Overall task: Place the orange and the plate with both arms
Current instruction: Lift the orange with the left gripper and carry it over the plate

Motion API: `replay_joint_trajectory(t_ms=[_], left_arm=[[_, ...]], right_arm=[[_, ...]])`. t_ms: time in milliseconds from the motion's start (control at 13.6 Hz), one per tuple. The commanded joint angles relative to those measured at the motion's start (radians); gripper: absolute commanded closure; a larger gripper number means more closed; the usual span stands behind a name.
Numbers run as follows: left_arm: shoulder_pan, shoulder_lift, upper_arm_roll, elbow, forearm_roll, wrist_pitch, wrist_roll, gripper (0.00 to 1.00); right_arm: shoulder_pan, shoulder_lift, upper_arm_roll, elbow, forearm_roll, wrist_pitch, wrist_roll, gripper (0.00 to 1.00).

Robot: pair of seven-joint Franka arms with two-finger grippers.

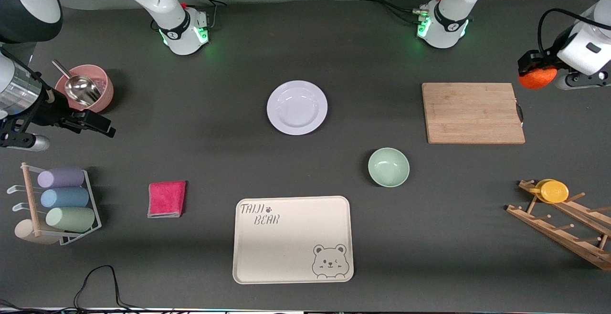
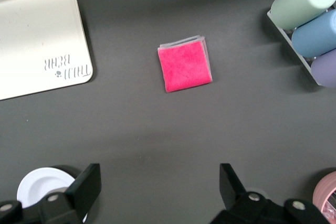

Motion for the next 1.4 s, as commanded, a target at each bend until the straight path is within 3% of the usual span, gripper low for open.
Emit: replay_joint_trajectory(t_ms=[0, 295, 590, 811, 1032, 1327], left_arm=[[-0.012, 0.037, -0.086, 0.043, -0.06, -0.023, -0.135, 1.0], [-0.014, 0.135, -0.337, 0.113, -0.146, 0.032, -0.454, 1.0], [-0.046, 0.366, -0.601, 0.269, -0.134, 0.124, -0.85, 1.0], [-0.199, 0.538, -0.617, 0.357, -0.094, 0.28, -1.021, 1.0], [-0.345, 0.702, -0.617, 0.399, 0.07, 0.392, -1.173, 1.0], [-0.428, 0.822, -0.609, 0.386, 0.176, 0.512, -1.245, 1.0]], right_arm=[[-0.004, 0.008, -0.007, 0.018, -0.004, -0.004, 0.04, 0.0], [0.007, 0.032, -0.063, 0.024, 0.007, -0.064, 0.043, 0.0], [0.008, 0.035, -0.067, 0.05, -0.01, -0.076, 0.11, 0.0], [0.019, 0.024, -0.058, 0.055, -0.033, -0.107, 0.101, 0.0], [0.038, 0.011, -0.061, 0.061, -0.081, -0.116, 0.002, 0.0], [0.044, 0.049, -0.057, 0.052, -0.07, -0.067, -0.006, 0.0]])
